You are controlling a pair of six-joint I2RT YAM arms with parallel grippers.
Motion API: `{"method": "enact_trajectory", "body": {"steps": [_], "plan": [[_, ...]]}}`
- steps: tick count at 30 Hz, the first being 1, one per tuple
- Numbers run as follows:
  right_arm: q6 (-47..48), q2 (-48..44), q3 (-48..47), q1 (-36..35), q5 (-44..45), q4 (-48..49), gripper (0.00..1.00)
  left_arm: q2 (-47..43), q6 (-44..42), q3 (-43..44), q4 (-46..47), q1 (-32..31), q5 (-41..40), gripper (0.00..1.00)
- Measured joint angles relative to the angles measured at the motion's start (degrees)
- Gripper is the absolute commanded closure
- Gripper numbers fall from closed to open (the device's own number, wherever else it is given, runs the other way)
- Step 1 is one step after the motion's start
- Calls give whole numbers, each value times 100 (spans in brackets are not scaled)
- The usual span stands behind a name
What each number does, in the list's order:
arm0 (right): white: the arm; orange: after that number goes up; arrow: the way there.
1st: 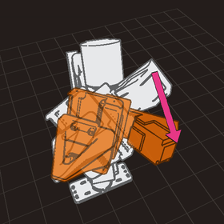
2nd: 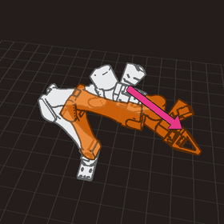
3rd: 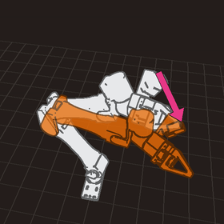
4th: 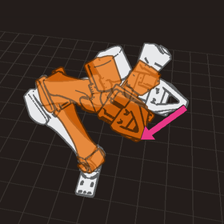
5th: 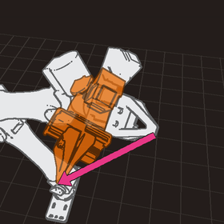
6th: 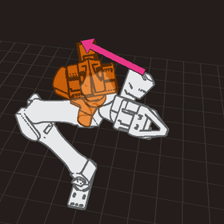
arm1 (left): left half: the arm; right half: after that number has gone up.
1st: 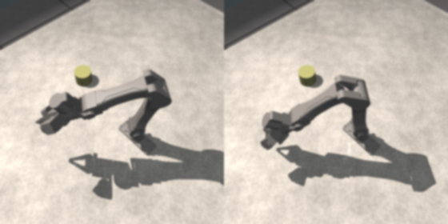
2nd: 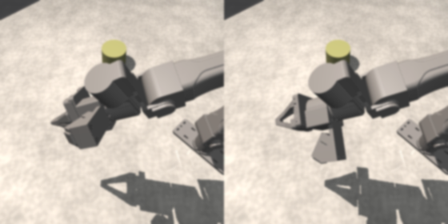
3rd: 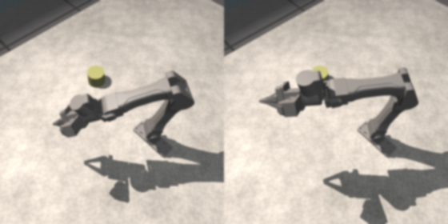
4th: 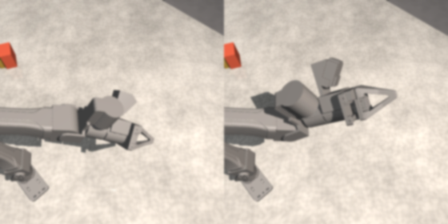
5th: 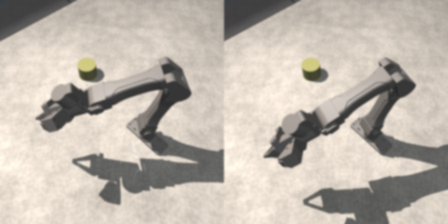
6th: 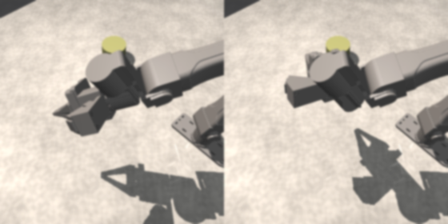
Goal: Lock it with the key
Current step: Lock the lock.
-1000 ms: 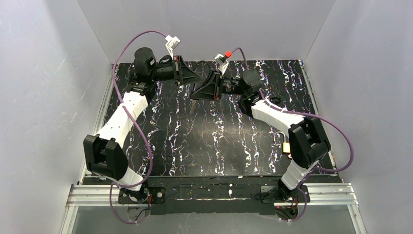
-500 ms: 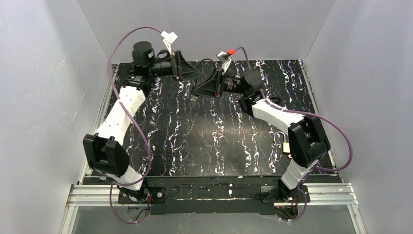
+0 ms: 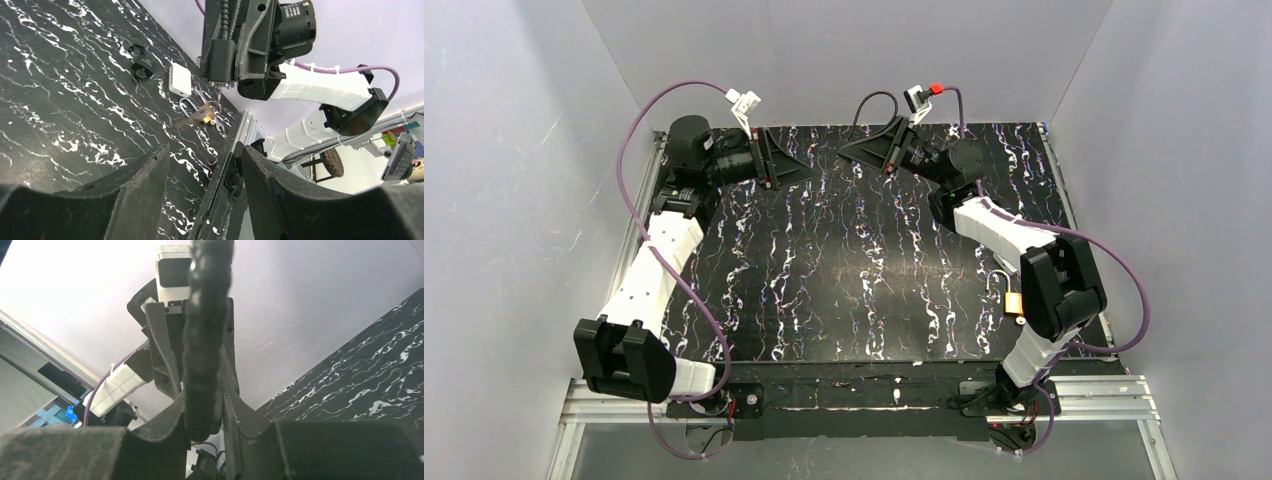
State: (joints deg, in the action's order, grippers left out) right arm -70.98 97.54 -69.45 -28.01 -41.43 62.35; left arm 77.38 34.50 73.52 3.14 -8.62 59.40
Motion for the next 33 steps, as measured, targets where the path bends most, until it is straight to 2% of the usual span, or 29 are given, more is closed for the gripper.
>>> {"method": "enact_trajectory", "body": {"steps": [10, 17, 21, 26, 27, 30, 33], "plan": [[-127, 0, 35, -247, 70, 138, 99, 26, 188, -107, 603, -649, -37, 60], [-175, 0, 79, -286, 37, 262, 99, 203, 522, -247, 1084, -809, -63, 88], [-221, 0, 90, -286, 28, 295, 99, 295, 863, -350, 1377, -807, -31, 100], [-372, 0, 166, -286, 15, 560, 99, 321, 1694, -697, 2417, -822, 50, 100], [-389, 0, 186, -286, 11, 603, 99, 343, 1862, -761, 2612, -822, 79, 96], [-415, 0, 225, -275, 24, 658, 99, 417, 2221, -879, 3060, -824, 114, 77], [-501, 0, 251, -278, 31, 761, 99, 417, 2376, -957, 3250, -826, 83, 72]]}}
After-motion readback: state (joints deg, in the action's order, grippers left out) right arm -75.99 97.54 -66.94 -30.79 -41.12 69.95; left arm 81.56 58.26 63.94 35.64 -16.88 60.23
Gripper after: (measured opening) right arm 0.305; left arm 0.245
